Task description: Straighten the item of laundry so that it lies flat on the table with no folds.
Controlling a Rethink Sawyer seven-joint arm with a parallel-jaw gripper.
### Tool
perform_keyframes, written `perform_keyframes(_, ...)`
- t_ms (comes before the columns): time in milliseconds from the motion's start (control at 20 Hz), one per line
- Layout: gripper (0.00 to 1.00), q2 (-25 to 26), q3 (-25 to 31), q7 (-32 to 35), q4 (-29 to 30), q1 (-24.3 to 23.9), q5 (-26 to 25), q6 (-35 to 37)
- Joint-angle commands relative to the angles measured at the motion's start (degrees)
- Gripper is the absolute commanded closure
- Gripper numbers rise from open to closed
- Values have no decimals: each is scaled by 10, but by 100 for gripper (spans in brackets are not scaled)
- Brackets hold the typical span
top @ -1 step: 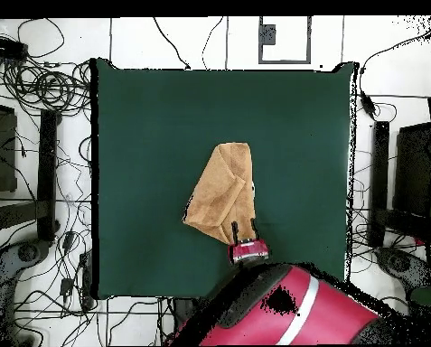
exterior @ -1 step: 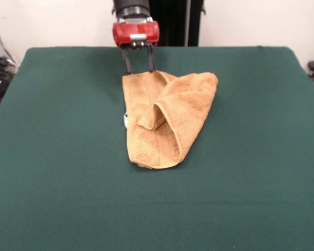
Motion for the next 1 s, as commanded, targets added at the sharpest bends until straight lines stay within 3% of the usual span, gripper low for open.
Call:
perform_keyframes(50,0,39,101,27,-123,59,127,19)
perform_keyframes(200,0,54,107,27,-165,78,143,43)
perform_keyframes(350,0,44,112,57,-192,92,125,103)
perform_keyframes(750,0,14,173,159,-212,80,42,196)
perform_keyframes(1000,0,-4,264,247,-232,42,-68,296)
